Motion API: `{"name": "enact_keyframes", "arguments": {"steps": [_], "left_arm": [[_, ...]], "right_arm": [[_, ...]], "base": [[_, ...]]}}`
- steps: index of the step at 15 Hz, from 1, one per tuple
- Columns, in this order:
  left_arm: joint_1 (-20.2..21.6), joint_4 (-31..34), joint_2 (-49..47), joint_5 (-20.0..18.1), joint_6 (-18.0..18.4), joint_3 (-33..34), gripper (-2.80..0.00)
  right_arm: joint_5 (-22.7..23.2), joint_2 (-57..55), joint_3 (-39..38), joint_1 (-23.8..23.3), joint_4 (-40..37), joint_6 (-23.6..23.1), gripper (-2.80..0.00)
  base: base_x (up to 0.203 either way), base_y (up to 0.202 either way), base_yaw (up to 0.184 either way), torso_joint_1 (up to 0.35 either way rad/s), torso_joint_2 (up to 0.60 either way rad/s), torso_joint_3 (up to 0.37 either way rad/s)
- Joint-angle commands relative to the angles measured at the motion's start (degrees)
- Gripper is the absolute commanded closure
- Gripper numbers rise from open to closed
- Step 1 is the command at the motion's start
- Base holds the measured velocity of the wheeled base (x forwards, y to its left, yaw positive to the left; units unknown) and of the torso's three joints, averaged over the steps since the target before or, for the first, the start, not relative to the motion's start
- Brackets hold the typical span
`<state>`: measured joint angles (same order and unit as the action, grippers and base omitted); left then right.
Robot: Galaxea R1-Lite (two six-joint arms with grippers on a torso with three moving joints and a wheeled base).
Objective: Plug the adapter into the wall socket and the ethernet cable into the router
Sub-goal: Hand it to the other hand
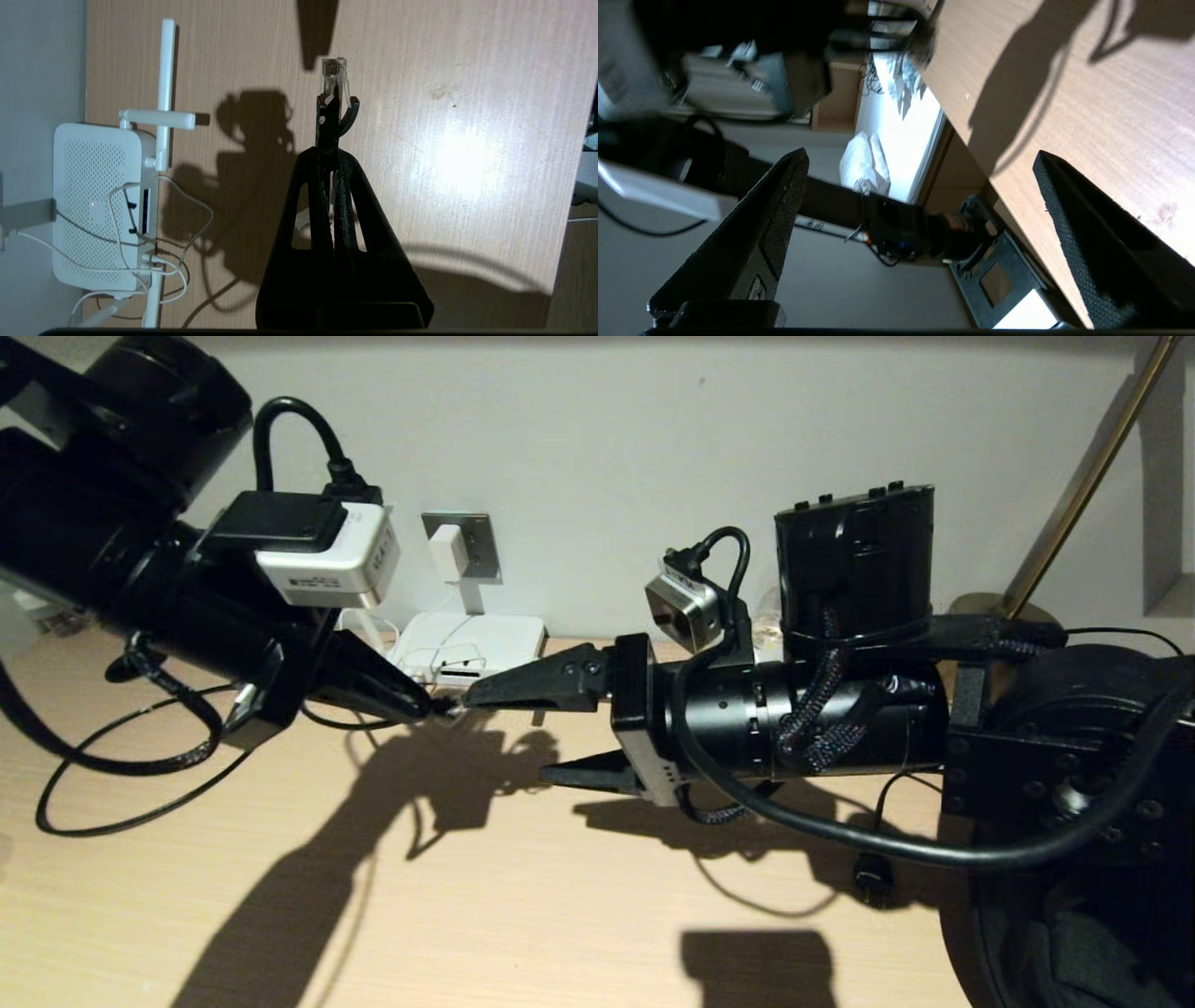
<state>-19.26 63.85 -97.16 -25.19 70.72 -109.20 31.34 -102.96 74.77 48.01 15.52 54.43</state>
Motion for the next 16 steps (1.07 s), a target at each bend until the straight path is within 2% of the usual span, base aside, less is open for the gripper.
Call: {"name": "enact_keyframes", "arguments": {"steps": [1,11,16], "left_arm": [[-1.24,0.37,1.35,-0.13,0.36,0.09,0.00],[-5.95,0.22,1.53,-0.04,0.47,1.19,0.00],[-6.75,0.13,1.18,0.01,0.53,1.63,0.00]], "right_arm": [[-0.29,-1.51,1.13,0.07,0.12,0.28,-2.80],[-1.02,-2.94,4.51,2.09,-0.14,-0.29,-2.80],[-1.99,-4.62,5.60,2.18,0.03,-0.28,-2.80]], "base": [[0.000,0.000,0.000,0.000,0.00,0.000],[0.000,0.000,0.000,0.000,0.00,0.000],[0.000,0.000,0.000,0.000,0.00,0.000]]}}
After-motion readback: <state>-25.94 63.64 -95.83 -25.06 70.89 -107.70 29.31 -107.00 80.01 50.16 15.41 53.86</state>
